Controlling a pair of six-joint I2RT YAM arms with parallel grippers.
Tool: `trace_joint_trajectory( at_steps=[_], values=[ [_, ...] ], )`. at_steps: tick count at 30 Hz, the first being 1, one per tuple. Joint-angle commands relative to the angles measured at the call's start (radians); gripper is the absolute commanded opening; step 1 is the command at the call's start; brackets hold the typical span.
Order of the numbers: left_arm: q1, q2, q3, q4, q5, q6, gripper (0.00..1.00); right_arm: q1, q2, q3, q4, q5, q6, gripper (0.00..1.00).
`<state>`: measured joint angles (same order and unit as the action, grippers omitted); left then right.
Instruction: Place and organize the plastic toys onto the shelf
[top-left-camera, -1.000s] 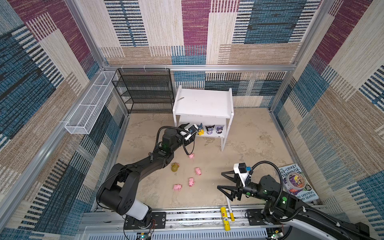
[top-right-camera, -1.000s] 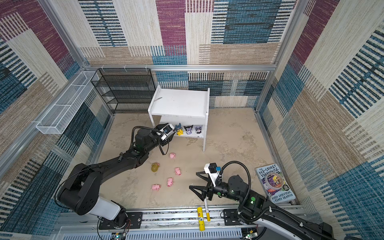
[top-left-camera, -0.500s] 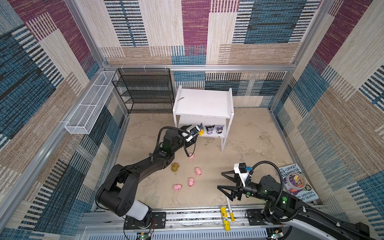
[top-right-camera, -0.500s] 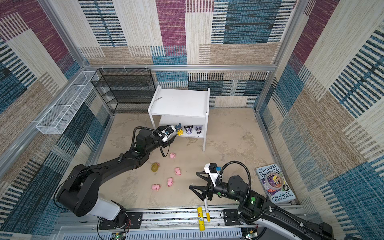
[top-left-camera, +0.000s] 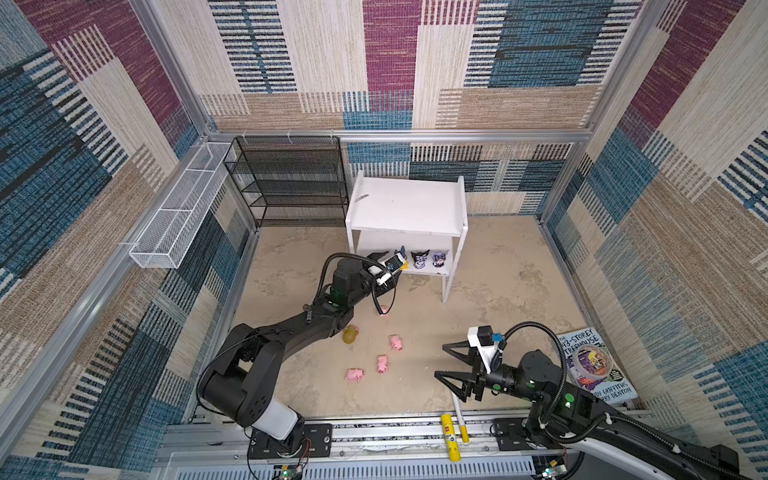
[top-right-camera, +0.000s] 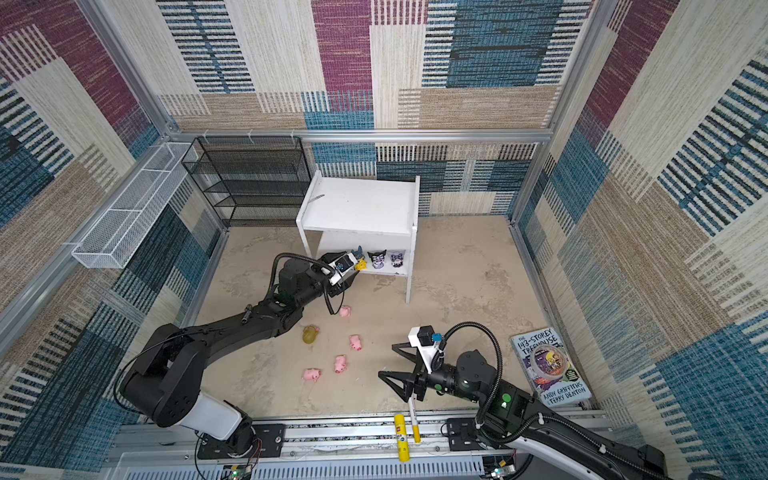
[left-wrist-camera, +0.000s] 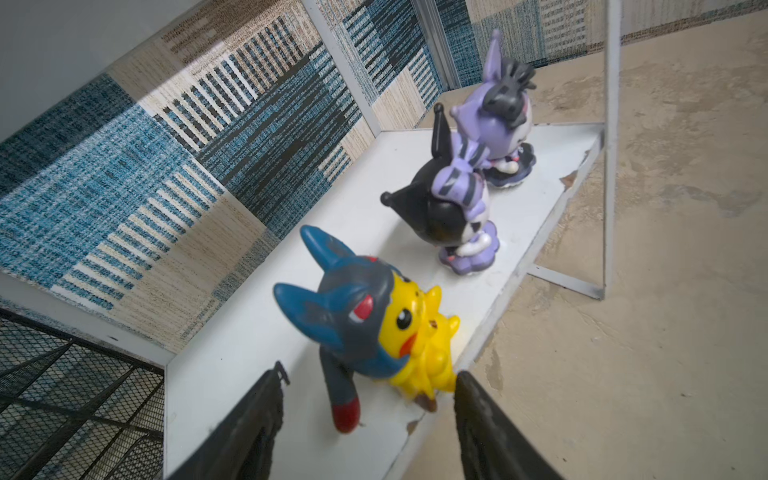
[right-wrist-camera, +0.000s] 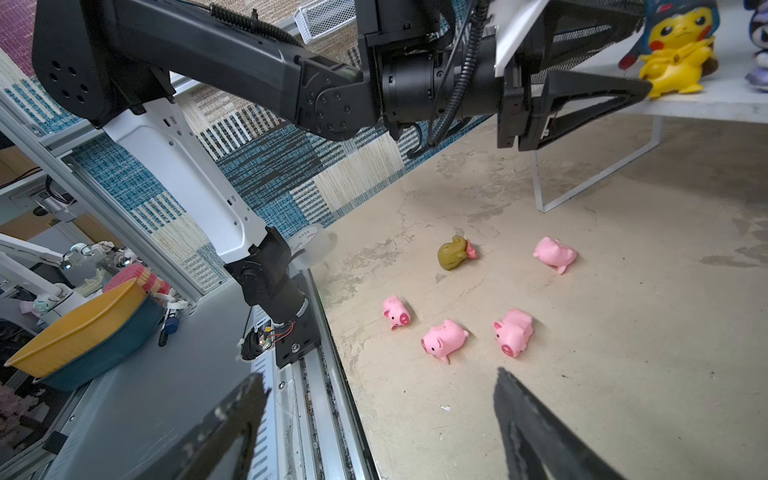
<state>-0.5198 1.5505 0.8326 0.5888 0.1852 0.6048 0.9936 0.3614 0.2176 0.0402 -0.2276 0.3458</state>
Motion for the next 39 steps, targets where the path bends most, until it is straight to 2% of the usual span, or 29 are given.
trace_joint_trajectory(
  at_steps=[1,39],
  values=[
    [-0.001,0.008,0.015,0.056,-0.019,0.004,0.67,0.000,-0.007,0.008,0.023,-0.004,-0.002,0.87],
    [-0.001,0.027,0.022,0.067,-0.070,0.050,0.67,-0.001,-0.033,-0.008,0.017,-0.002,0.012,0.87]
  ],
)
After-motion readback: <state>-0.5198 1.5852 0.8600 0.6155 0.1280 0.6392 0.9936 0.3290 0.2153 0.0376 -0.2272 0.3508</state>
